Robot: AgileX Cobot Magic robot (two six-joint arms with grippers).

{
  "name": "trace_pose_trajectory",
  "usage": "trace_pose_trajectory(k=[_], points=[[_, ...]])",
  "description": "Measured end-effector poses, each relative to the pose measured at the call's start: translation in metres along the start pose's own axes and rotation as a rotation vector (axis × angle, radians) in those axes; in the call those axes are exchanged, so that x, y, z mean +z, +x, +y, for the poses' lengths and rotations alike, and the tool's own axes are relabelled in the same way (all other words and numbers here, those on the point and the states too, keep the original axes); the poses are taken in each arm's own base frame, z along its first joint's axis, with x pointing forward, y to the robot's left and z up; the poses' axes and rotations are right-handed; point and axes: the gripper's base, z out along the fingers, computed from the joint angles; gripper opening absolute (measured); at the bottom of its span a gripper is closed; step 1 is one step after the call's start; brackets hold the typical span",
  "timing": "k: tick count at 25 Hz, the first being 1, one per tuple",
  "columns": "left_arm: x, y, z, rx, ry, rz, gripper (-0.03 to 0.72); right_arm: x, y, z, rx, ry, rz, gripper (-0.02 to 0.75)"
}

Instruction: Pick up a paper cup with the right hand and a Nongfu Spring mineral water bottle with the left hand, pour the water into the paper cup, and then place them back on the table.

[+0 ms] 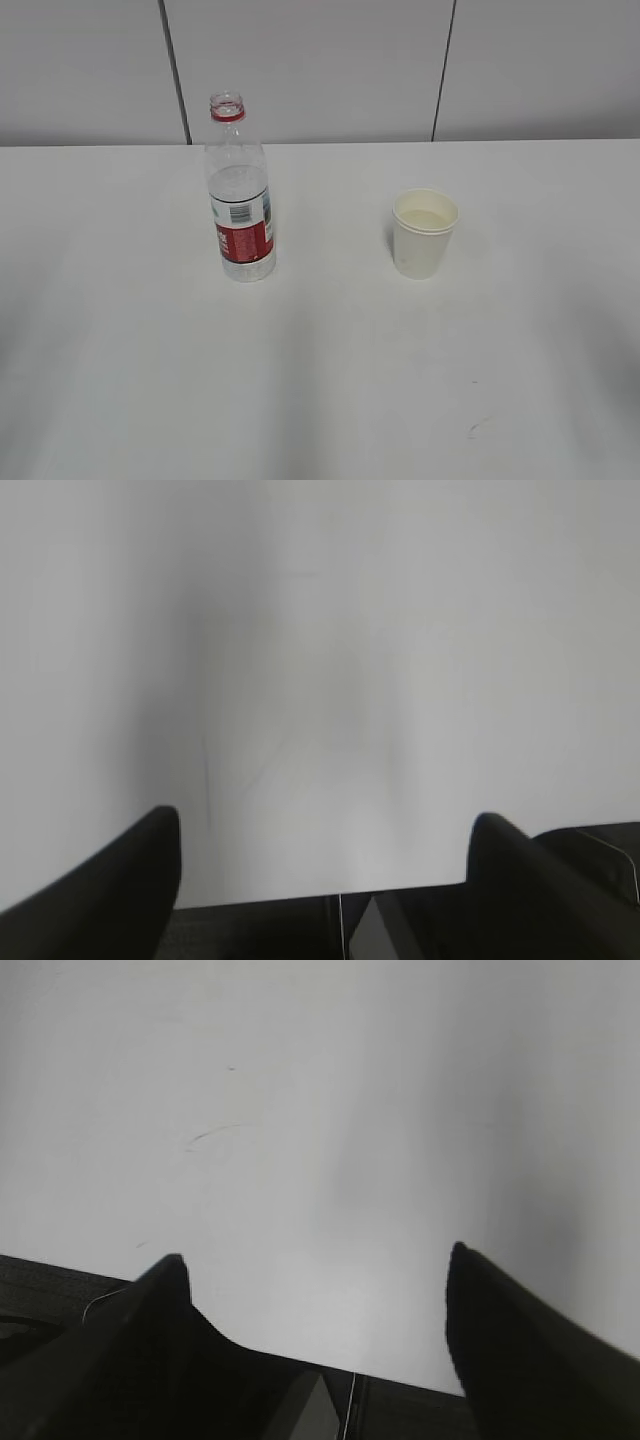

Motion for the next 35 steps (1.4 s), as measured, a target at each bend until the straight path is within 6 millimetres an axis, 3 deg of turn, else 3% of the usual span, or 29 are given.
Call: trace_pose_trajectory(k=[6, 13, 35], points=[[-0.009, 0.006, -0.001, -0.004, 0.005, -0.037, 0.538, -0.015, 0.023, 0.007, -0.024, 0.0, -0.054, 0.591], [-0.018, 0.028, -0.001, -0.004, 0.004, -0.056, 0.535, -0.03, 0.037, 0.013, -0.048, 0.0, -0.103, 0.591], [-0.06, 0.073, -0.002, -0.005, -0.004, -0.423, 0.512, -0.055, 0.073, 0.024, -0.107, 0.026, -0.222, 0.591]])
